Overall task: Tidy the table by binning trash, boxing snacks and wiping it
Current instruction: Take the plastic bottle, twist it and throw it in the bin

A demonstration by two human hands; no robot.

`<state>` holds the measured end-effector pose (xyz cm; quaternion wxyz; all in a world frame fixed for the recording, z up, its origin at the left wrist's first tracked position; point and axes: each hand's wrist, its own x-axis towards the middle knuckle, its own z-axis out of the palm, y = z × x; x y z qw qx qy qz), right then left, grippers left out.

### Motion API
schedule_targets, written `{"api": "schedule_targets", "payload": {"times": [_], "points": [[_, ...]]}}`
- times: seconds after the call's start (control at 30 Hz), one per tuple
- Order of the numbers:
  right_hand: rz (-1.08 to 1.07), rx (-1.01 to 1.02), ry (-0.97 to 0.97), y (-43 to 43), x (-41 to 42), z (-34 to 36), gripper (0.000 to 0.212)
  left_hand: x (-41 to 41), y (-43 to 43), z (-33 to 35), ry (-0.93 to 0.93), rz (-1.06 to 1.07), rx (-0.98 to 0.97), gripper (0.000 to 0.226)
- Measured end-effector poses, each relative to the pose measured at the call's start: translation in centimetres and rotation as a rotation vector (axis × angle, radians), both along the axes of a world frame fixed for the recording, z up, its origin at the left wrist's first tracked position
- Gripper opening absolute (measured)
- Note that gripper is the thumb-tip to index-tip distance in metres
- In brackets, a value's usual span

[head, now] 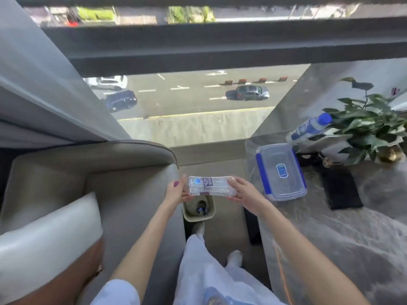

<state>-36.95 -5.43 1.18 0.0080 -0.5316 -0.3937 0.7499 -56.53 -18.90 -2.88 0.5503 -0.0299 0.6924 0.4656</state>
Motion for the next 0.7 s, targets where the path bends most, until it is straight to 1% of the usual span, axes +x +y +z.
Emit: {"api": "schedule_targets", "payload": {"times": [0.07,0.2,0.37,0.53,0.63,0.7], "points": [[-0.020,-0.053,-0.013,0.1,-0.1,-2.0,0.048,0.1,-0.1,-2.5,-0.042,0.017,-0.025,0.034],[-0.045,-0.130,-0.089,0.1,-0.6,-7.3,0.041,0.5,0.2,-8.1,-0.098,0.038,-0.076,0.034],[-0.110,-0.184,-0.200,-0.8,-0.3,-15.9,0.033,1.6,0.3,-16.2,-0.141,0.042,-0.181,0.032],[-0.260,-0.175,-0.292,-1.5,0.0,-25.9,0.045,3.0,-0.1,-25.8,-0.182,0.070,-0.277,0.032],[-0.265,-0.163,-0.328,-1.9,0.2,-31.6,0.049,3.9,-0.4,-31.2,-0.211,0.135,-0.307,0.027],[-0.248,-0.187,-0.349,-2.1,0.7,-35.2,0.049,4.3,-0.5,-34.6,-0.249,0.193,-0.328,0.028]]}}
